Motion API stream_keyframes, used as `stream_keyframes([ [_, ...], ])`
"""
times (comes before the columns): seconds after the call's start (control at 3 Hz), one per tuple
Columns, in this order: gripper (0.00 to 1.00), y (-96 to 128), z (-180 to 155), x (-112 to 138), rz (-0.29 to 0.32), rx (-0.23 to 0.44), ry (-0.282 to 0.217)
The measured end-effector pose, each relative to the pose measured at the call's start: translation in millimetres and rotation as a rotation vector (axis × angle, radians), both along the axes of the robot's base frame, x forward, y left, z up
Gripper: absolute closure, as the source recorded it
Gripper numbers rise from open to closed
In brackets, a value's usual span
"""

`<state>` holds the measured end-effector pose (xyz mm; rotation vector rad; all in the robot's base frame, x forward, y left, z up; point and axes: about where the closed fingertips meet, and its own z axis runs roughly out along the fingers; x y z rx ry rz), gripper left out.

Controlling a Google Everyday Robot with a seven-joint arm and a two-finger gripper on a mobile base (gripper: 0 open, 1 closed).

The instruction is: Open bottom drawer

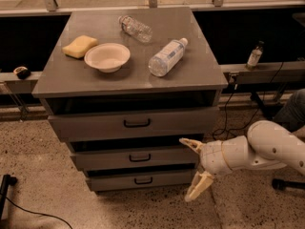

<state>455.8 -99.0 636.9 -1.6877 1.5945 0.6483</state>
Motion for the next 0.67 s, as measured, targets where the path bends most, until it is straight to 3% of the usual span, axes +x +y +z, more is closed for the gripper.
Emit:
stream_keyframes([
  [0.67, 0.0, 10, -121, 20, -0.099, -0.001, -0.031],
])
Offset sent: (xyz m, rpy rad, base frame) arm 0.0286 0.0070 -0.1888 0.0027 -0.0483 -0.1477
